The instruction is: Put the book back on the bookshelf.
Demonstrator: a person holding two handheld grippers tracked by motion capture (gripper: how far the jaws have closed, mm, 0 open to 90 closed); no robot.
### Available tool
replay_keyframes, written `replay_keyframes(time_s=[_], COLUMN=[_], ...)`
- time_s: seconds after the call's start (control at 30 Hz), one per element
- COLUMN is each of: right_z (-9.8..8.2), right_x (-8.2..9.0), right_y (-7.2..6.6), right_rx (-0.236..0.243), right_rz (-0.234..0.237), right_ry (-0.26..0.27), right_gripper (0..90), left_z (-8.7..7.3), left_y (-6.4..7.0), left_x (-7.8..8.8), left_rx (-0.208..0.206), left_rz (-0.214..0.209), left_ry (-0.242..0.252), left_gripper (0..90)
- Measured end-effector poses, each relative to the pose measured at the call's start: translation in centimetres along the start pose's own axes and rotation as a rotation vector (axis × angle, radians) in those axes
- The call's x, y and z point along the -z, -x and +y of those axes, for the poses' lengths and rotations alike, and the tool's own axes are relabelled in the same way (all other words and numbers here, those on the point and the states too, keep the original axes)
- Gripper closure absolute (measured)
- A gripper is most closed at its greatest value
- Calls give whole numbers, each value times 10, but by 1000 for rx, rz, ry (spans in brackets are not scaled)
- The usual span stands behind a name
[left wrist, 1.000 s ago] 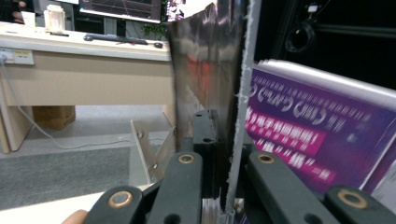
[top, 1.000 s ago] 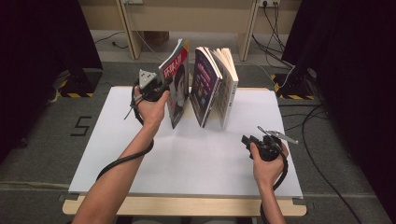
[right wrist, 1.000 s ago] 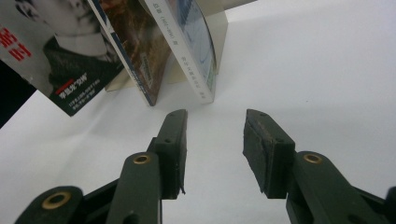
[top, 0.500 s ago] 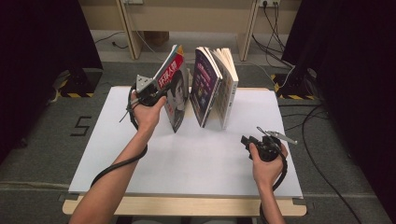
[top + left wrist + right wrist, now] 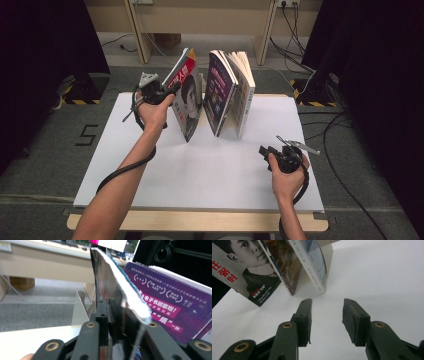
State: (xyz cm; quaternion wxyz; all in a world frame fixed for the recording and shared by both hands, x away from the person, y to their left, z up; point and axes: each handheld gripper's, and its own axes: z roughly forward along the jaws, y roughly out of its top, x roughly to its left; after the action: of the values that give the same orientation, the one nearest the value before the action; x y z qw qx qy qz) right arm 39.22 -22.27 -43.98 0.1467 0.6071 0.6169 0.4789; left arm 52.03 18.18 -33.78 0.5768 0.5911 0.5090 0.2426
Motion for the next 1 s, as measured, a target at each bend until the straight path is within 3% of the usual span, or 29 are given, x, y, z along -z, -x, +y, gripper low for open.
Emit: replay_keyframes(time_s=[0.1,0.3,0.4,0.43,0.47,0.5,0.6,0.83,1.0], right_z=[0,-1,-1,-1,-1,-1,-1,-2,-3], right_x=[0,0,-1,-1,-1,-1,-2,-3,-4], right_y=[0,0,0,0,0,0,1,-1,-2], right_rx=[-1,-7,1,1,1,1,-1,-3,7], right_rz=[2,0,2,2,2,1,-2,0,1], right_ry=[-2,-10,-10,-8,-8,-9,-13,-18,-21], right_gripper=[594,594,595,595,595,595,595,595,595], left_z=[0,4,2,-1,-1,-4,-10,-11,-8], left_y=[0,4,5,6,6,7,6,4,8], left_x=[-1,-1,-1,1,1,4,5,3,3], left_rx=[-14,-43,-47,-56,-56,-67,-58,-58,-62], left_rz=[3,0,26,34,34,54,77,57,43], left_ry=[-25,-64,-23,17,17,59,95,83,64], left_gripper=[838,860,863,863,864,864,863,846,750])
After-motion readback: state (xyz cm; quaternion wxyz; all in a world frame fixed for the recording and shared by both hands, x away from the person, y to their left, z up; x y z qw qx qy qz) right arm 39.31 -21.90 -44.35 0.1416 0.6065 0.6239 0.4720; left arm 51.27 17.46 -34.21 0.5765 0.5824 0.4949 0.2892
